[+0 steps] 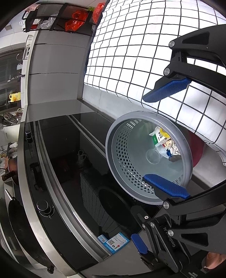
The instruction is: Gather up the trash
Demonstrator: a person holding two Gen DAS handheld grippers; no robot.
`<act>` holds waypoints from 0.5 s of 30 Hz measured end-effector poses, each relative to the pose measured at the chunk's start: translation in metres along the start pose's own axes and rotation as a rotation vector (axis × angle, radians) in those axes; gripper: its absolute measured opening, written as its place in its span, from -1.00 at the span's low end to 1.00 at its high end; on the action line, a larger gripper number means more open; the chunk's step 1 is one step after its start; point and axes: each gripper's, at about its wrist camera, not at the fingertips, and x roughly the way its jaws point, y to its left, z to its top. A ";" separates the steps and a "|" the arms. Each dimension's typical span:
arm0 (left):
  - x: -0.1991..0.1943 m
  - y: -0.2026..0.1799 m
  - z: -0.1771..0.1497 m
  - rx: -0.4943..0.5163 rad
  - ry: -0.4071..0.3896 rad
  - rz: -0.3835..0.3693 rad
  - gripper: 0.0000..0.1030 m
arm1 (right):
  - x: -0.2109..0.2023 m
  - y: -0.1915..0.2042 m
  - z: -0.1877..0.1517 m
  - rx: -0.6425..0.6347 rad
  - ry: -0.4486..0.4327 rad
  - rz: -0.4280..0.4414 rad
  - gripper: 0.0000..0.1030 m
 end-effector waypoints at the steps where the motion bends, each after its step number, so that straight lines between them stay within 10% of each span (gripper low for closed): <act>1: -0.001 -0.001 0.000 0.002 0.000 0.002 0.87 | 0.000 0.000 0.000 -0.001 0.000 0.000 0.57; 15: -0.003 -0.002 -0.001 0.013 -0.001 0.006 0.87 | -0.001 0.002 0.001 -0.002 -0.001 0.000 0.57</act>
